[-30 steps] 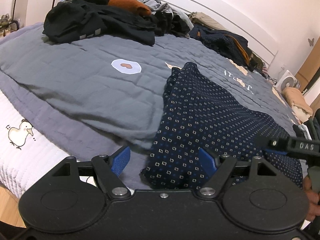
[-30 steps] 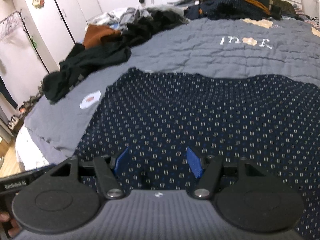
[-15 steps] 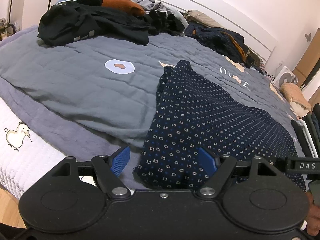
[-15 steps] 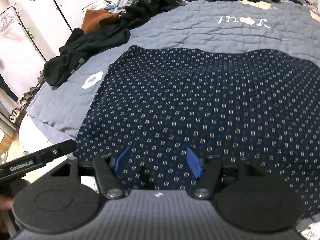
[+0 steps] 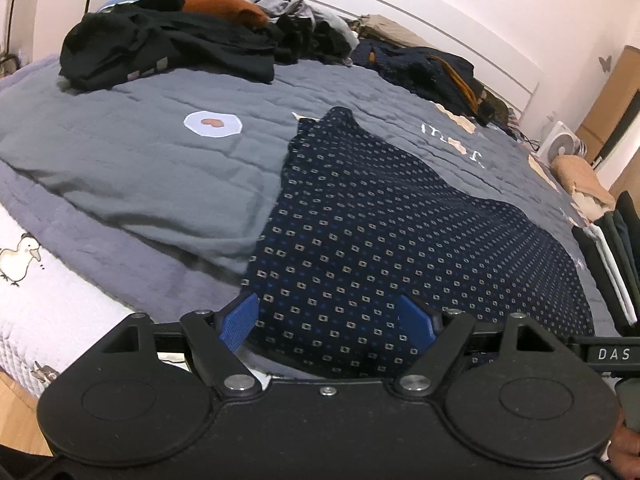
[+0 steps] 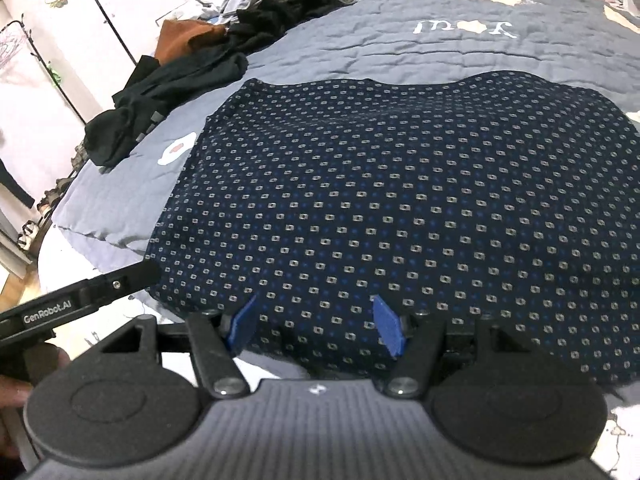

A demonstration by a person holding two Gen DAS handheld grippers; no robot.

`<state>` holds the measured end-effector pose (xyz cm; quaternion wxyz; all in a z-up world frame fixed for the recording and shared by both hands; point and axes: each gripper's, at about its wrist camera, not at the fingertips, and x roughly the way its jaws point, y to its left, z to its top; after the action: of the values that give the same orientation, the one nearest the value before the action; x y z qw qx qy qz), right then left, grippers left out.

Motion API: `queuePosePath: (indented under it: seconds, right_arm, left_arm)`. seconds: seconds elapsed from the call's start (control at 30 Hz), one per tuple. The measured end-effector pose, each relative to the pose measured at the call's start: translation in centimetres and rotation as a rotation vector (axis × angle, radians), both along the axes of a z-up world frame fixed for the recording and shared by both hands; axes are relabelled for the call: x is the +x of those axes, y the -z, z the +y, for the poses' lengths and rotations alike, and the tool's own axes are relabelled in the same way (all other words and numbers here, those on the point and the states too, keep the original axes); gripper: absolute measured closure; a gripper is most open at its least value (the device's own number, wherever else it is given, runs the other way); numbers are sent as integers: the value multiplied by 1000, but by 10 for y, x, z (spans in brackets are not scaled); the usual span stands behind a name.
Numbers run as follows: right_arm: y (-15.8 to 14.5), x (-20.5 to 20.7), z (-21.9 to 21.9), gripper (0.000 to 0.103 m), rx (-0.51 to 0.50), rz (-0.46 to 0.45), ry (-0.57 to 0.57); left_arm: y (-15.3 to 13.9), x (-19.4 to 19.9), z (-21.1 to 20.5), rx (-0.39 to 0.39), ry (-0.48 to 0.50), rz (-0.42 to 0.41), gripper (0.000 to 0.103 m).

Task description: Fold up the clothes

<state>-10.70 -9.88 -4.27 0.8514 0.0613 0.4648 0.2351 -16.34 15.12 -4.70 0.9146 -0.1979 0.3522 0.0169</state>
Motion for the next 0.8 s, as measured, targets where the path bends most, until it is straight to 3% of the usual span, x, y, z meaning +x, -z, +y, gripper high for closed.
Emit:
queuePosePath:
  seconds: [0.8]
  right_arm:
    - [-4, -17, -92, 40, -12, -29, 136]
  left_arm:
    - [2, 7, -46, -5, 75, 3, 26]
